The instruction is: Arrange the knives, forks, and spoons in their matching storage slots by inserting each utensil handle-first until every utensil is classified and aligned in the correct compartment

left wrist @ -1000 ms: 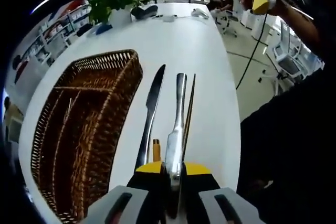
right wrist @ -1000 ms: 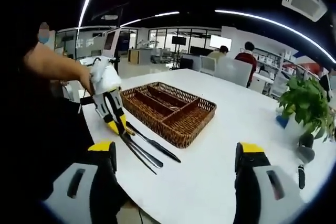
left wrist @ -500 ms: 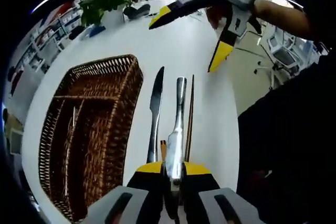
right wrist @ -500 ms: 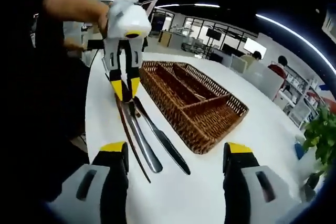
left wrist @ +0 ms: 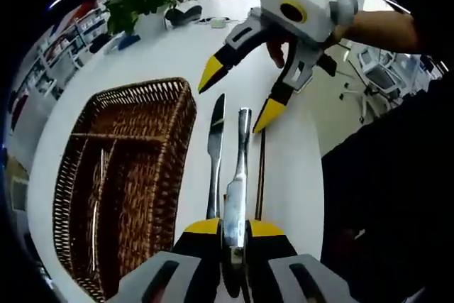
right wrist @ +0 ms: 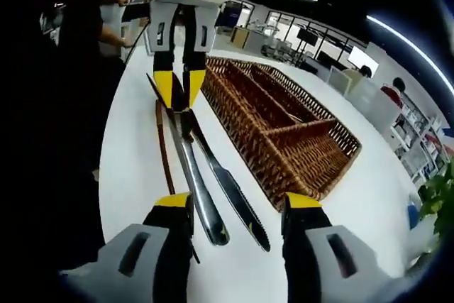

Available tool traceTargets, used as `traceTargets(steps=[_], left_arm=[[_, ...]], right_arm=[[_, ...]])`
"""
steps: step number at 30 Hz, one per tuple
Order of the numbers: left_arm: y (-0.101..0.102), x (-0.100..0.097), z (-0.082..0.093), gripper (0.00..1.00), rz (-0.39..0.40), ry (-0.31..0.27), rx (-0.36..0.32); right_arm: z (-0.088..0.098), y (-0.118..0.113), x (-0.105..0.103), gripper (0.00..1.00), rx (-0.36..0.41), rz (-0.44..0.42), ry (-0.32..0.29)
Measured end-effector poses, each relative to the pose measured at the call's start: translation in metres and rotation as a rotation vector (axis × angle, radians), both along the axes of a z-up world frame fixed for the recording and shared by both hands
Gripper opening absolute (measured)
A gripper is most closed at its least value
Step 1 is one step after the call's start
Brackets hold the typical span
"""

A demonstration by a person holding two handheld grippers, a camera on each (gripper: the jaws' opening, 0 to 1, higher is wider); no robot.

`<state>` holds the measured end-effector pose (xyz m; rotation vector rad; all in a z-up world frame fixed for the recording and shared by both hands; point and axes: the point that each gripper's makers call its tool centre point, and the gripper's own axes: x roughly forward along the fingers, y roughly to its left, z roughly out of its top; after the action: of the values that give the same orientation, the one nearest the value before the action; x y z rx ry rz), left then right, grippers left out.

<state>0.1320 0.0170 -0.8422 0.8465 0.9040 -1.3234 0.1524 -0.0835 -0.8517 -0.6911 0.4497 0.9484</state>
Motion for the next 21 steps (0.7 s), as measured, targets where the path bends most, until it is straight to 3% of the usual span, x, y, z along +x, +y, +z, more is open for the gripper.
traceTargets(steps=[5,13,18,21], left_arm=[[0.002,0.0,-0.001,0.11,-0.008,0.014,0.005],[0.005,0.002,-0.002,0.11,0.011,0.051,0.007],[0.002,0.002,0.0,0.11,0.022,0.082,-0.009],[0.0,0.002,0.002,0.11,0.001,0.068,-0.016]], right_arm=[[-0.015,-0.001,-0.009,0.45,-0.065,0.035,0.021],[-0.019,0.001,-0.017,0.21,-0.07,0.071,0.029],[-0.019,0.005,-0.017,0.17,-0.063,0.09,0.033],[-0.021,0.008,-0.017,0.14,-0.059,0.097,0.062]])
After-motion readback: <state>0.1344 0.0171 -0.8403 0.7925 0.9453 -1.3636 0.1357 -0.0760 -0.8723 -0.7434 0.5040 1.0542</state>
